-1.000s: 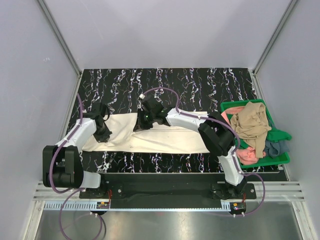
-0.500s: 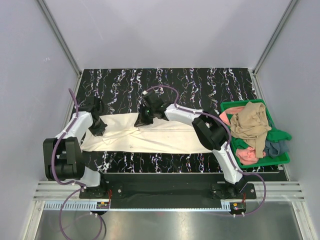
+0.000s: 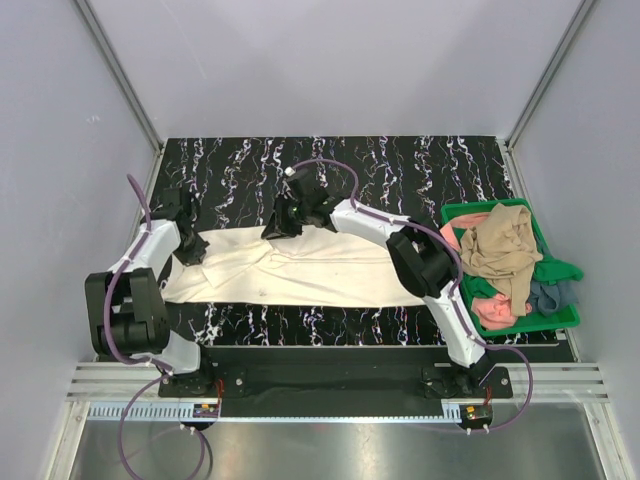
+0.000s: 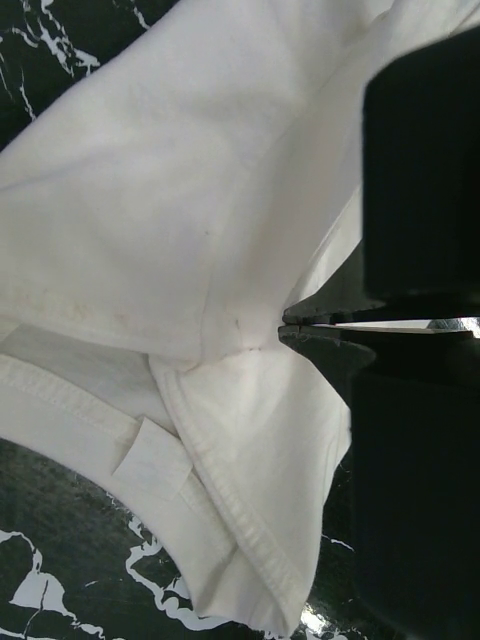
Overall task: Fold and stack the t-shirts
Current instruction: Fold the tshirt
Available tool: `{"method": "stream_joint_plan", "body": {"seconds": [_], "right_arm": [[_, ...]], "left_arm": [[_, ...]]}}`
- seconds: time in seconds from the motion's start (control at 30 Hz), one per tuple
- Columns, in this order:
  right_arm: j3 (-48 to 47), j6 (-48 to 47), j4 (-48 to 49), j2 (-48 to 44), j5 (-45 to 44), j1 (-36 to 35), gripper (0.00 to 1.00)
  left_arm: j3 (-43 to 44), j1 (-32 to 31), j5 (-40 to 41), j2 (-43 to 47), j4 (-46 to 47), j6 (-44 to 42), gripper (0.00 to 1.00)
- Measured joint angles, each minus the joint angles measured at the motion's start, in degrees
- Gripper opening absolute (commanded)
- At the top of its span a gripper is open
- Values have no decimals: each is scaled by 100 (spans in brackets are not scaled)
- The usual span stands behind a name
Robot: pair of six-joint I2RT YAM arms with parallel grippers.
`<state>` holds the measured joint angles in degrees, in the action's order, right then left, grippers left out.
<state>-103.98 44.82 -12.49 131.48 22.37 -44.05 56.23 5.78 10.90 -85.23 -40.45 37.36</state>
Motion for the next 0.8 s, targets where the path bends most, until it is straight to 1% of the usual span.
{"method": "stream_joint_plan", "body": {"seconds": [0.07, 0.23, 0.33, 0.43, 0.53, 0.63, 0.73, 0.8], "right_arm": [[-81, -4, 74, 74, 90, 9, 37], [-85, -20, 103, 146, 129, 13, 38], [87, -59, 153, 50, 72, 20, 38], [494, -105, 155, -219, -61, 33, 38], [892, -236, 94, -553, -199, 52, 36], [1213, -376, 52, -870, -247, 92, 33], [1556, -498, 52, -1139, -310, 146, 33], [1832, -579, 57, -1303, -356, 184, 33]], "left_arm": [[0, 31, -24, -76, 0, -11, 12], [4, 26, -55, -120, -17, -59, 29], [48, 28, 81, -72, -105, -107, 34], [66, 28, 205, 227, -236, -173, 41], [4, 28, 90, 809, -249, -299, 44], [-280, 50, -227, 1331, -142, -424, 44], [-433, 157, -474, 1303, -153, -586, 39], [-417, 404, -721, 1078, -168, -732, 40]]}}
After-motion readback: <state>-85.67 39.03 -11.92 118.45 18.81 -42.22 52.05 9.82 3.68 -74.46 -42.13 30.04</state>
